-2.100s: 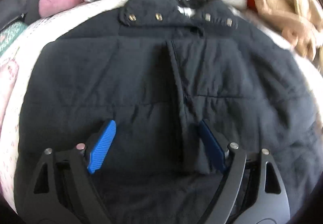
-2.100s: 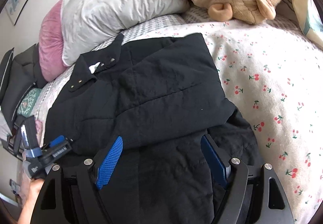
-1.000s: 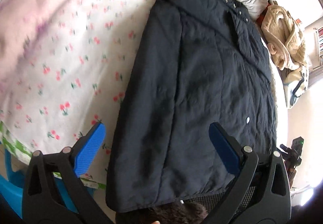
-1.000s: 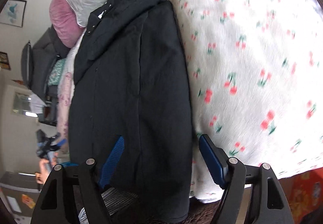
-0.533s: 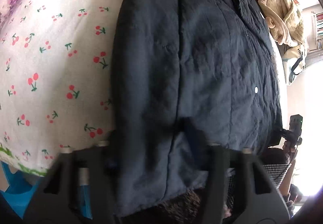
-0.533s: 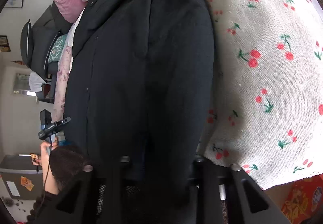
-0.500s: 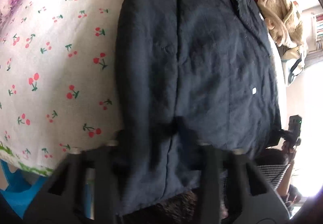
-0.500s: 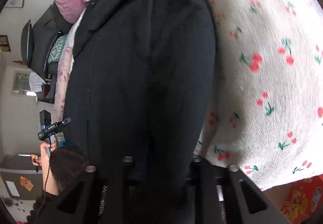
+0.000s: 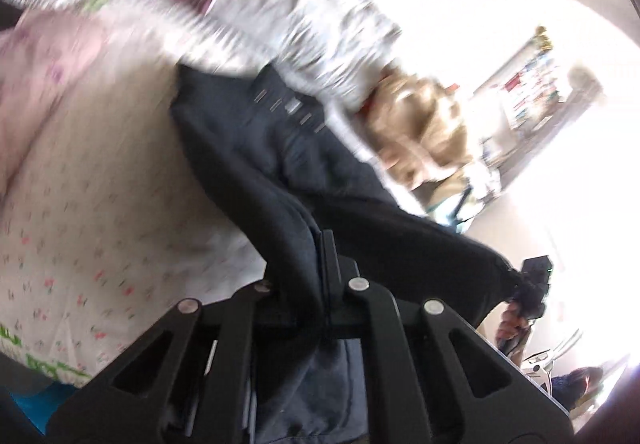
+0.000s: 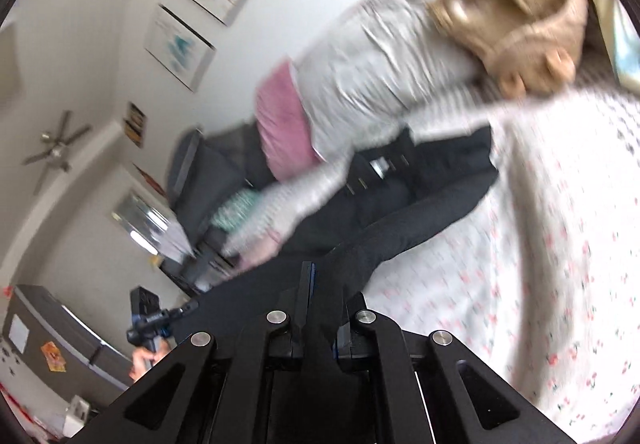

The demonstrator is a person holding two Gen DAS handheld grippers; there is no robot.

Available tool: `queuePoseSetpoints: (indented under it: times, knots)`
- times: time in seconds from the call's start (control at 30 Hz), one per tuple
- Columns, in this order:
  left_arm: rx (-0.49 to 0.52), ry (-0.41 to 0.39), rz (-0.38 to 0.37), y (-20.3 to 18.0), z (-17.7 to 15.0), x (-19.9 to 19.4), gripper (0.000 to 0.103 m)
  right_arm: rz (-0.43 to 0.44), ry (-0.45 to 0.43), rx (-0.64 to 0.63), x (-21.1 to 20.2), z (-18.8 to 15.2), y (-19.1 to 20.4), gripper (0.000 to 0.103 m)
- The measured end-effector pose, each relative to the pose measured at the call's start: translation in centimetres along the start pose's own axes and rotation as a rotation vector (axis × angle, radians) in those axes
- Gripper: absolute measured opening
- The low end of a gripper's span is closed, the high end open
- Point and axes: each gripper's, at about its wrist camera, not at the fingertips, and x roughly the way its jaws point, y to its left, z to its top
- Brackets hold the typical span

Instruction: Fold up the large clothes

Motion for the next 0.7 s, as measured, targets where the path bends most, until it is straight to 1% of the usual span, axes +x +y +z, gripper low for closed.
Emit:
queuePoseSetpoints:
  times: [0.1,0.13,0.17,0.23,0.33,0.4,0.47,0.5,0.57,0.6,0.7]
  knots:
    - [0.071,-0.070,-0.038,-2.7,0.7,-3.1,0.008,0.046,-0.074,-0.043,-3.5,0.2,2.3,0.005]
    - [0.092,-0.093,-0.051,-3.5,0.6,-4.6,0.008,0.048,-0.095,-0.060,-4.1,0.4,3.0,0.005]
    - [0.104,-0.110,-0.061,-4.0,0.6,-5.6,0.008,0.054,-0.121,-0.075,-5.8,0.2,3.9,0.005]
    - [0.126,-0.143,-0.081,-4.6,0.1,-7.8,0.009,0.050,-0.148,-0.093,-8.3,0.0,5.0,0.005]
    - [0.144,-0.170,-0.108,-4.8,-0.4,-9.7,0.009,0.030,-0.160,-0.103,-11.4,-0.4,6.0,0.005]
    - [0.141,-0.169,-0.099,-4.1,-0.6,-9.5,0.009,0.023,-0.156,-0.095,-11.6,-0.3,6.6,0.005]
    - [0.117,-0.158,-0.072,-3.1,-0.3,-8.6,0.009,0.000,-0.141,-0.084,-11.4,-0.1,6.1,0.005]
    - [0.105,-0.155,-0.060,-2.5,-0.5,-8.1,0.009,-0.018,-0.133,-0.068,-10.8,0.1,5.6,0.005]
    - [0.063,-0.145,-0.002,-1.1,0.3,-6.2,0.009,-0.054,-0.119,-0.019,-9.0,0.5,4.0,0.005]
    - [0.052,-0.142,0.016,-0.7,0.6,-5.6,0.009,-0.071,-0.120,0.002,-8.3,0.8,3.3,0.005]
    - [-0.009,-0.152,0.071,1.3,2.6,-2.5,0.010,-0.143,-0.150,0.045,-5.4,2.4,0.9,0.006]
